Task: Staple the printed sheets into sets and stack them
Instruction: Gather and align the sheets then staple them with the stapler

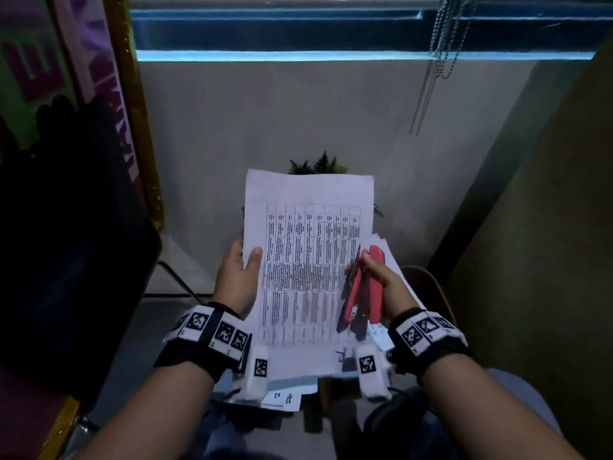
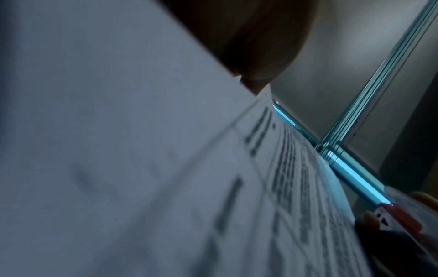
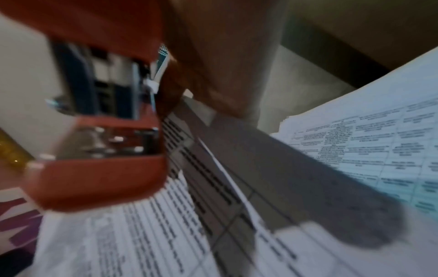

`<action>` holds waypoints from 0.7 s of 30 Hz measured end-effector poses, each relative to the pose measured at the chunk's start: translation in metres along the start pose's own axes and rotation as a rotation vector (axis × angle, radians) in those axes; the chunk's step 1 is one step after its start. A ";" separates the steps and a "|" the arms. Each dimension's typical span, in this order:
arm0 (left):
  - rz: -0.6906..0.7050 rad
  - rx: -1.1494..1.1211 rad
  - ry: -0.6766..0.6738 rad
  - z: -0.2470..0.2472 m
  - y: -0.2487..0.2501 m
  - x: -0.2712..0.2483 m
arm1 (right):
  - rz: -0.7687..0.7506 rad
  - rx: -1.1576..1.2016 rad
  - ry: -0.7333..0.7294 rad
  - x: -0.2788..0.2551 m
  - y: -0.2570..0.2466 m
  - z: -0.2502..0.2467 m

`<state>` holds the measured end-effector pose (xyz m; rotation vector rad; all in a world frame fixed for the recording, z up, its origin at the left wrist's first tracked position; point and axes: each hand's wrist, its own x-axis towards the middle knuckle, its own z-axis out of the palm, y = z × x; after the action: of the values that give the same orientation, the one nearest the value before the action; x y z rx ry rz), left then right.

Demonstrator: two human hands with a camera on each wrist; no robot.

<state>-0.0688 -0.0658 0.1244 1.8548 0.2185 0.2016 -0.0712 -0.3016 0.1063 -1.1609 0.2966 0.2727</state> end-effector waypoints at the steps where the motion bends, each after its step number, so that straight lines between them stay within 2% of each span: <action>1: -0.048 0.067 -0.031 0.003 -0.011 0.008 | -0.004 -0.046 0.062 0.006 0.000 -0.003; 4: -0.165 0.217 -0.108 0.009 -0.049 0.026 | -0.010 -0.263 0.264 0.027 0.003 -0.024; 8: -0.329 0.593 -0.158 0.004 -0.106 0.041 | 0.059 -0.449 0.453 0.057 0.014 -0.065; 11: -0.451 0.798 -0.235 -0.001 -0.134 0.049 | 0.119 -0.526 0.508 0.076 0.021 -0.082; 16: -0.455 0.859 -0.081 0.008 -0.153 0.057 | 0.185 -0.592 0.502 0.100 0.031 -0.096; 21: -0.522 0.913 -0.029 0.005 -0.155 0.068 | 0.181 -0.721 0.504 0.116 0.037 -0.097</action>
<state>-0.0091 -0.0092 -0.0239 2.6027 0.8704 -0.3493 0.0144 -0.3713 -0.0032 -1.9205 0.7914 0.2480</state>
